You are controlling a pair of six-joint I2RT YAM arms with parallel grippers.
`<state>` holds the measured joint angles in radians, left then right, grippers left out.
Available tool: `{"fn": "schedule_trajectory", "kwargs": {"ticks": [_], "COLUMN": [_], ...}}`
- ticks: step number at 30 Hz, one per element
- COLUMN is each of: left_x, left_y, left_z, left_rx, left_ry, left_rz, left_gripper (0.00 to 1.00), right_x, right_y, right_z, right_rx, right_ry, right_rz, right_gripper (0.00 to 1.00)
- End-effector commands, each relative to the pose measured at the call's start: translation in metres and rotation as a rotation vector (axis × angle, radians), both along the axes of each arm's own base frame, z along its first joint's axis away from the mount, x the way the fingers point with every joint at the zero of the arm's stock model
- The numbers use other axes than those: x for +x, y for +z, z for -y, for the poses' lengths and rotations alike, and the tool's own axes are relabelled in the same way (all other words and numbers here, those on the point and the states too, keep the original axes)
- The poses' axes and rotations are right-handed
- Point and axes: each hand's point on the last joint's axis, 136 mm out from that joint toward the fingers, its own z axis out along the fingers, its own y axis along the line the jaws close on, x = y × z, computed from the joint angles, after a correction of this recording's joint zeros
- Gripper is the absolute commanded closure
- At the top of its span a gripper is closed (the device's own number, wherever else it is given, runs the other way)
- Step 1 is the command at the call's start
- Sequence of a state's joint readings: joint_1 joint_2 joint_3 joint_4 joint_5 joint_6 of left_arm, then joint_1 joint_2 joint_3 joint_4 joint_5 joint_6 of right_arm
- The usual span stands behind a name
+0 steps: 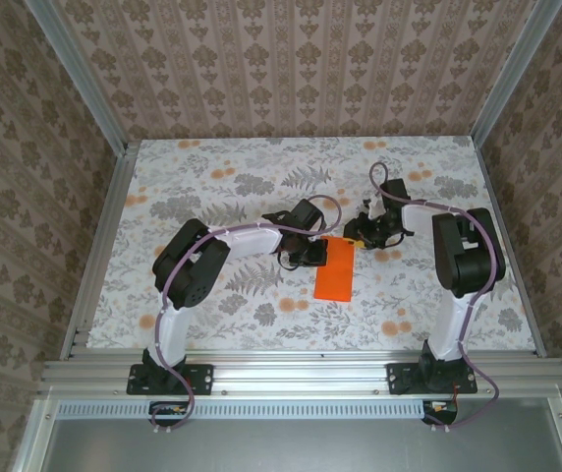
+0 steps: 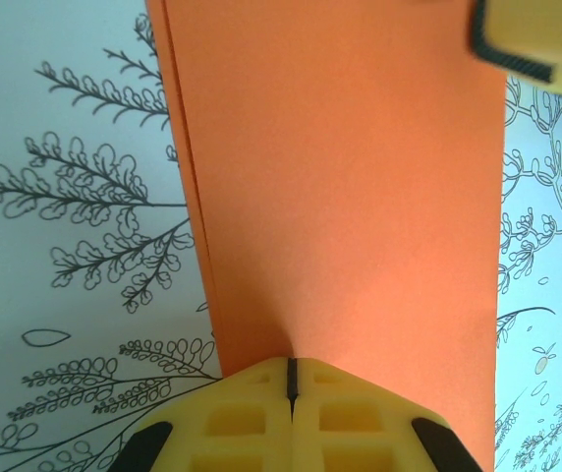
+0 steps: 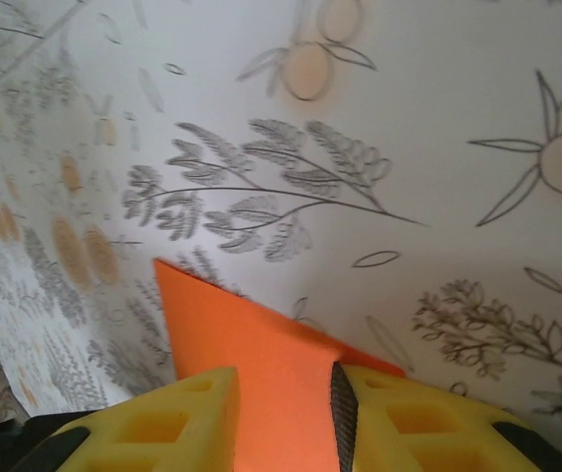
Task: Fold a paper plane with a square sheet of paper (pick it up from the middle)
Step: Fold the square sheet of paper in half at the center of the table.
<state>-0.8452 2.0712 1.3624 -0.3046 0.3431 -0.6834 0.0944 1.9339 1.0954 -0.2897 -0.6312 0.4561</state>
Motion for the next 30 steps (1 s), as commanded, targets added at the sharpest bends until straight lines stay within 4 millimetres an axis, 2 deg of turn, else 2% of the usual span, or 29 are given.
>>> {"fn": "schedule_trajectory", "kwargs": {"ticks": [1, 3, 5, 10, 12, 15, 20, 24, 27, 30], "left_x": [-0.027, -0.026, -0.026, -0.026, -0.026, -0.027, -0.027, -0.026, -0.027, -0.026], "left_y": [-0.040, -0.040, -0.040, -0.039, -0.039, -0.039, -0.039, -0.039, -0.039, -0.040], "left_z": [-0.028, -0.027, -0.027, -0.027, -0.027, -0.028, -0.027, -0.026, -0.027, -0.027], "left_rx": [0.158, 0.157, 0.156, 0.158, 0.158, 0.158, 0.157, 0.154, 0.156, 0.156], "left_ry": [-0.023, -0.023, -0.023, -0.024, -0.025, -0.023, -0.025, -0.024, -0.025, -0.023], "left_rz": [-0.088, -0.087, -0.089, -0.087, -0.088, -0.089, -0.087, -0.089, -0.089, -0.087], "left_gripper": [1.00, 1.00, 1.00, 1.00, 1.00, 1.00, 1.00, 1.00, 1.00, 1.00], "right_x": [-0.005, -0.006, -0.004, 0.007, 0.010, 0.010, 0.003, -0.005, -0.008, -0.009], "right_y": [-0.020, -0.024, -0.019, 0.016, 0.021, 0.014, -0.012, -0.026, -0.024, -0.008], "right_z": [0.008, 0.009, 0.008, 0.003, 0.003, 0.005, 0.011, 0.013, 0.017, 0.017], "right_rx": [-0.029, -0.033, -0.021, 0.046, 0.065, 0.059, 0.031, 0.020, -0.009, -0.011], "right_ry": [-0.030, -0.032, -0.034, -0.038, -0.041, -0.047, -0.065, -0.072, -0.071, -0.056], "right_rz": [-0.043, -0.053, -0.043, 0.035, 0.045, 0.033, -0.018, -0.061, -0.062, -0.045], "right_gripper": [0.68, 0.68, 0.68, 0.68, 0.68, 0.68, 0.68, 0.68, 0.68, 0.68]}}
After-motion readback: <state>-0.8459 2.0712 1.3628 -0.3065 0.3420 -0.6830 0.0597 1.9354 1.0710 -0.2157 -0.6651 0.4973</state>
